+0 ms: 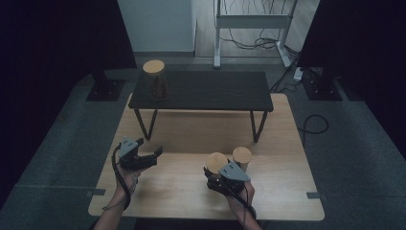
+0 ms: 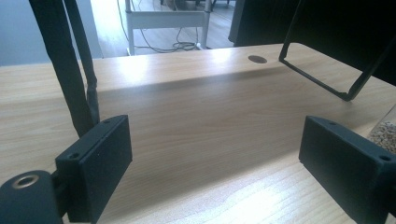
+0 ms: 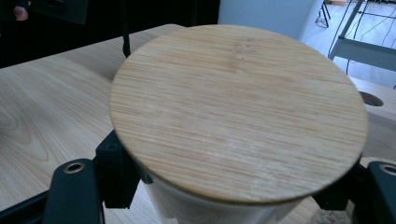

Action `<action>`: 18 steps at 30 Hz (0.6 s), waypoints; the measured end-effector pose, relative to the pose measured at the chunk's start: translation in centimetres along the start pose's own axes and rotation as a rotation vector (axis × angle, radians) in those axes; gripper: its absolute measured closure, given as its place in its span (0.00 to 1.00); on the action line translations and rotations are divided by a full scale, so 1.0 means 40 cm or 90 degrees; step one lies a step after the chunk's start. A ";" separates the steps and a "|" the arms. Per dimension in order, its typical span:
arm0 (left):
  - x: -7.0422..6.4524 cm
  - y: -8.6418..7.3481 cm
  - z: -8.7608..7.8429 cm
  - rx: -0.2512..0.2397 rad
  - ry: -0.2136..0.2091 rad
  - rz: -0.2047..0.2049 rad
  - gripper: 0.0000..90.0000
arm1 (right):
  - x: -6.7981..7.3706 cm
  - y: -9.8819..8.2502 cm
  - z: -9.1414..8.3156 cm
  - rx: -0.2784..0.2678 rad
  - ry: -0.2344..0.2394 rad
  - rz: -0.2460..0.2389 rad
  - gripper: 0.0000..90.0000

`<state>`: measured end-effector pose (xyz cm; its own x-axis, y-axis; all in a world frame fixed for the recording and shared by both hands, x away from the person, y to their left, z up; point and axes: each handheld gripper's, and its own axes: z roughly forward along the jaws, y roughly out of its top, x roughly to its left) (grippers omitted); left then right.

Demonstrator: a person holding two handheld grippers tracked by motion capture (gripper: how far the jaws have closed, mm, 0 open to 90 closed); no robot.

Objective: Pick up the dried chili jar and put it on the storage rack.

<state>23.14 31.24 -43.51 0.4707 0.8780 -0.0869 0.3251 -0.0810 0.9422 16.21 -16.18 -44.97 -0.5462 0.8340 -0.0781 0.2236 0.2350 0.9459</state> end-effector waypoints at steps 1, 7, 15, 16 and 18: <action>0.000 0.000 0.000 0.000 0.000 0.000 0.10 | 0.000 0.002 -0.001 -0.001 0.000 0.000 0.28; 0.001 0.000 -0.002 -0.001 -0.001 -0.001 0.10 | 0.003 0.012 -0.006 -0.005 -0.001 0.002 0.28; 0.005 0.000 -0.005 -0.004 0.001 -0.005 0.10 | 0.000 0.028 -0.011 -0.007 -0.008 0.002 0.28; 0.005 0.000 -0.005 -0.004 0.001 -0.005 0.10 | -0.001 0.031 -0.011 -0.007 -0.008 -0.001 0.28; 0.005 0.000 -0.005 -0.004 0.001 -0.005 0.10 | -0.003 0.036 -0.012 -0.009 -0.007 -0.001 0.28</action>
<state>23.07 31.50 -43.47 0.4669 0.8792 -0.0946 0.3244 -0.0708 0.9433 16.20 -16.16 -43.45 -0.5372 0.8393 -0.0838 0.2114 0.2302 0.9499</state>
